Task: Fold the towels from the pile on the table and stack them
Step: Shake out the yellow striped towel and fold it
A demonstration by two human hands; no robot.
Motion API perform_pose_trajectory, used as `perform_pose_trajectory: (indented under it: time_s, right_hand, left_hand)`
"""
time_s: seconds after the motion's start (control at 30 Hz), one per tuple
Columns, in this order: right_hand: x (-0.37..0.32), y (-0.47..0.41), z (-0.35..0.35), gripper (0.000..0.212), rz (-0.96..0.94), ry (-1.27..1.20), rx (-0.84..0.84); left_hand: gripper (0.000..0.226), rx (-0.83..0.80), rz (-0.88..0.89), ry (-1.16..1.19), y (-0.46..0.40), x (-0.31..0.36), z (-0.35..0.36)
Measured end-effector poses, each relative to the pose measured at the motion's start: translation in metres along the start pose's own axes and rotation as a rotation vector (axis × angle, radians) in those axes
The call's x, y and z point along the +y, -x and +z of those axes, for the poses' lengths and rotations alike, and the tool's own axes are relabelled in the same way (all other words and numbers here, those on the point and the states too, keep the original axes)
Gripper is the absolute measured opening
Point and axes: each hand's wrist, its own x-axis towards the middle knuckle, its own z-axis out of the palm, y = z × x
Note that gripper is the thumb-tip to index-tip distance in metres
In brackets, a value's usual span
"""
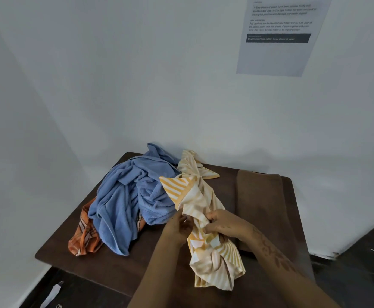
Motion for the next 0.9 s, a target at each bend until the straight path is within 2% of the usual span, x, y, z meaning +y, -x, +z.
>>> perform_pose_trajectory:
  time_s: [0.07, 0.13, 0.2, 0.3, 0.47, 0.53, 0.6, 0.7, 0.77, 0.9]
  right_hand:
    - [0.006, 0.001, 0.001, 0.038, 0.045, -0.005, -0.070]
    - [0.008, 0.004, 0.001, 0.037, 0.068, 0.025, -0.113]
    - [0.008, 0.004, 0.000, 0.034, 0.087, 0.057, -0.121]
    - [0.006, 0.006, 0.000, 0.036, 0.117, 0.064, -0.131]
    - [0.000, 0.015, -0.005, 0.031, 0.079, -0.026, -0.152]
    - [-0.002, 0.019, -0.011, 0.042, 0.083, -0.032, -0.181]
    - [-0.002, 0.022, -0.017, 0.049, 0.088, 0.012, -0.198]
    - [-0.006, 0.026, -0.027, 0.029, 0.023, 0.089, -0.153]
    - [-0.013, 0.029, -0.033, 0.018, -0.039, 0.089, -0.073]
    - [-0.035, 0.027, -0.038, 0.011, -0.154, -0.033, 0.109]
  left_hand:
    - [0.008, -0.033, 0.002, -0.052, 0.001, 0.006, 0.002]
    - [0.010, -0.011, 0.057, -0.240, -0.001, 0.009, 0.002]
    - [0.017, 0.063, 0.213, -0.458, -0.006, 0.005, 0.000]
    - [0.027, 0.156, 0.476, -0.645, -0.009, -0.002, -0.006]
    - [0.010, 0.349, 0.774, -0.998, 0.002, 0.006, -0.004]
    - [0.007, 0.340, 0.852, -0.989, 0.006, 0.008, -0.002]
    - [0.003, 0.281, 0.855, -0.917, 0.007, 0.009, 0.001]
    - [0.011, 0.150, 0.790, -0.814, 0.012, 0.006, 0.008]
    - [0.018, 0.076, 0.820, -0.753, 0.018, 0.003, 0.013]
    - [0.024, -0.031, 0.904, -0.671, 0.028, 0.004, 0.025]
